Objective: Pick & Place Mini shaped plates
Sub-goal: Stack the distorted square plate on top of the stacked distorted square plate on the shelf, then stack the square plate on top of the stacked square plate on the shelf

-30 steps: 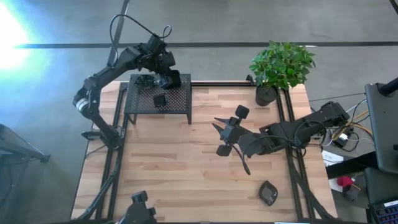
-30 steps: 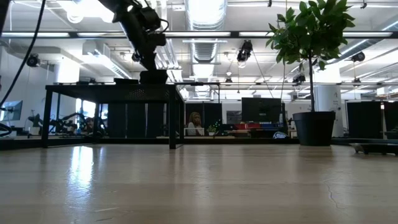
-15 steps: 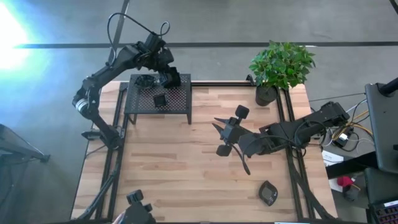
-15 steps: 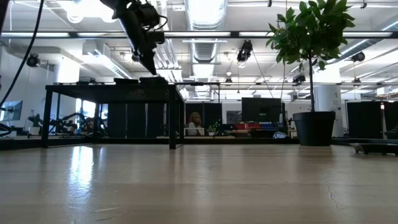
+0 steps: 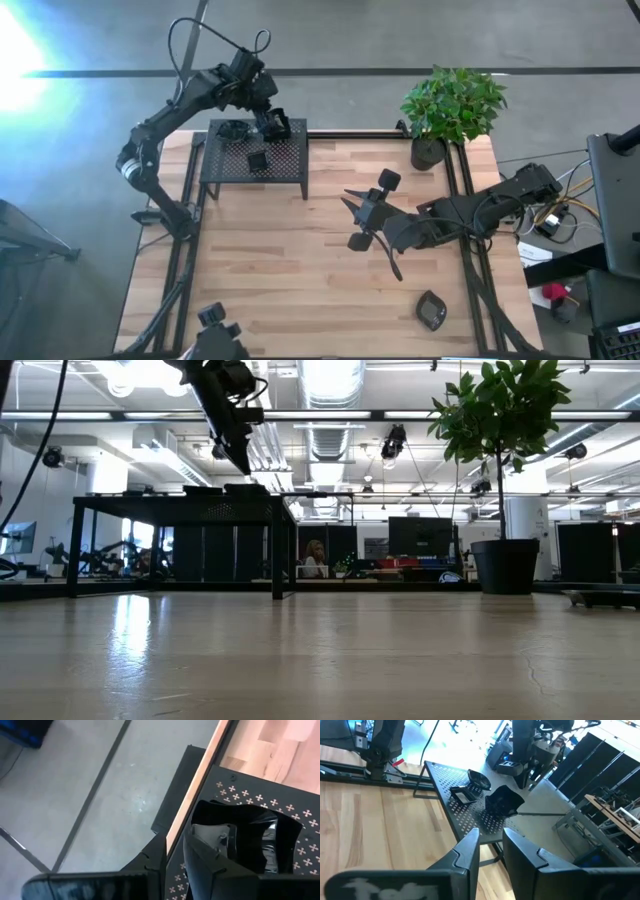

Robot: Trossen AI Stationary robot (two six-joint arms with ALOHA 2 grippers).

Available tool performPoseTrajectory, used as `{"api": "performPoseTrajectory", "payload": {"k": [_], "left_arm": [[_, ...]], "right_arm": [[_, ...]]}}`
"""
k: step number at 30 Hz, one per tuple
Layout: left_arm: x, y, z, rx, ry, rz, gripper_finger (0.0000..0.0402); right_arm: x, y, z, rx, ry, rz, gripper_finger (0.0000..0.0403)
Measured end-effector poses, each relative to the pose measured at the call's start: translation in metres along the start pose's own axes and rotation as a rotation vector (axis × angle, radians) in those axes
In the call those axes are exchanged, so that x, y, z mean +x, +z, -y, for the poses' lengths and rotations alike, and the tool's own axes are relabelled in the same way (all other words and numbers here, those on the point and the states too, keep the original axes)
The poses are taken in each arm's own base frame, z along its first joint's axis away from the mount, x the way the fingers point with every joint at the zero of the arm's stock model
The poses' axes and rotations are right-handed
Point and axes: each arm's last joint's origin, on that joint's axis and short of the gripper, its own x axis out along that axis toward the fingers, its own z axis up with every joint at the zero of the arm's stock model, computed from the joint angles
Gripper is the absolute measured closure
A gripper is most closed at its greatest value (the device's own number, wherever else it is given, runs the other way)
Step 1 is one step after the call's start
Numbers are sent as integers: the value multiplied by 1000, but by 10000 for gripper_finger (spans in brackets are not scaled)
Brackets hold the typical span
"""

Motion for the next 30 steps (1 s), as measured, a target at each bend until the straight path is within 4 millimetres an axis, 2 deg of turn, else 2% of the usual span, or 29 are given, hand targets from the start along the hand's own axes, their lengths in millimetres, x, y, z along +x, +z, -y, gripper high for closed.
{"api": "performPoseTrajectory", "payload": {"k": [9,15,18,21,24,27,30], "left_arm": [[15,-2,1,1,26,-23,342],[32,-7,5,15,18,-45,342],[33,-8,5,22,47,-62,342],[27,-7,3,20,75,-56,342],[13,-4,1,-2,103,-26,342],[-9,-2,5,-27,113,28,342],[-35,-3,20,17,91,67,342]], "right_arm": [[0,0,0,2,0,0,325],[0,0,0,3,0,0,327],[0,0,0,2,0,0,324],[0,0,0,3,0,0,324],[0,0,0,-1,0,0,327],[-1,0,1,3,0,1,331],[-2,1,3,23,-1,5,334]]}}
